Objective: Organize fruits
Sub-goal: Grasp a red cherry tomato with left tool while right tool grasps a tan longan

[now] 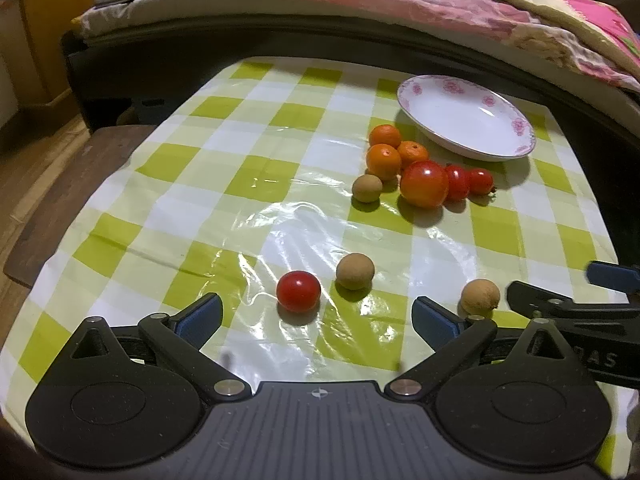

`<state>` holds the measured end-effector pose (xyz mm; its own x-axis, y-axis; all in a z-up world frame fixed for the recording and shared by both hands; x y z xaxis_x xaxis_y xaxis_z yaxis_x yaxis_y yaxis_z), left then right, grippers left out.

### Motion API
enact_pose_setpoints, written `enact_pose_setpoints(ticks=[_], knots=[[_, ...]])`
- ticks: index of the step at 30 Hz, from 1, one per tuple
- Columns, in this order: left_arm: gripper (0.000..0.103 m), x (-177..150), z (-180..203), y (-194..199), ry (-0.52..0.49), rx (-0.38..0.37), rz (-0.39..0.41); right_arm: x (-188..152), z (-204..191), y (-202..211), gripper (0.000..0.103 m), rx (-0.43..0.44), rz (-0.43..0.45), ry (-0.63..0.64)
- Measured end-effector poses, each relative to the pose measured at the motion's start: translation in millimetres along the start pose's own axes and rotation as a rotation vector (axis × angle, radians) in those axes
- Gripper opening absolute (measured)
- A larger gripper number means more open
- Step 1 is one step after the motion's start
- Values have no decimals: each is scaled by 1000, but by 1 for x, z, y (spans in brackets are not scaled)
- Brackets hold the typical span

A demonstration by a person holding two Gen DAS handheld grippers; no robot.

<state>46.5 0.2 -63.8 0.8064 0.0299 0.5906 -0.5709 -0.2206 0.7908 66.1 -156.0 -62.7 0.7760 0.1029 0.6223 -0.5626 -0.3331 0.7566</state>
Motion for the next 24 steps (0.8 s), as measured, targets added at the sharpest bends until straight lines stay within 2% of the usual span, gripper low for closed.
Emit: enact_pose_setpoints(ticks=[7, 11, 17, 21, 24], knots=[[103, -4, -10, 5, -41, 7, 34, 1, -20, -6, 76, 94, -24, 67], [103, -6, -9, 3, -57, 15, 27, 0, -34, -16, 58, 152, -54, 111], [103, -6, -10, 2, -84, -8, 59, -6, -42, -34, 38, 170, -115, 159], [97, -2, -16, -5, -69, -15, 97, -7, -42, -35, 36, 177, -124, 172], [86, -1, -16, -14, -45, -53, 79, -8, -41, -34, 36, 195, -128, 164]])
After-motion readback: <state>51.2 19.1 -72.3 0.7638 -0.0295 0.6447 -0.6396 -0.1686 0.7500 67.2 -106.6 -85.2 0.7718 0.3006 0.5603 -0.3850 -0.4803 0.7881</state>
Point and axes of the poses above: each gripper's, at about its wrist camera, not at the fingertips, and y roughly against the way its jaws point, z to its right, x to its top, the point moved 8 cm from there along -y, roughly the way its jaws point, and after that the axes turned 13 degrees about x, right-handed, at the moved point
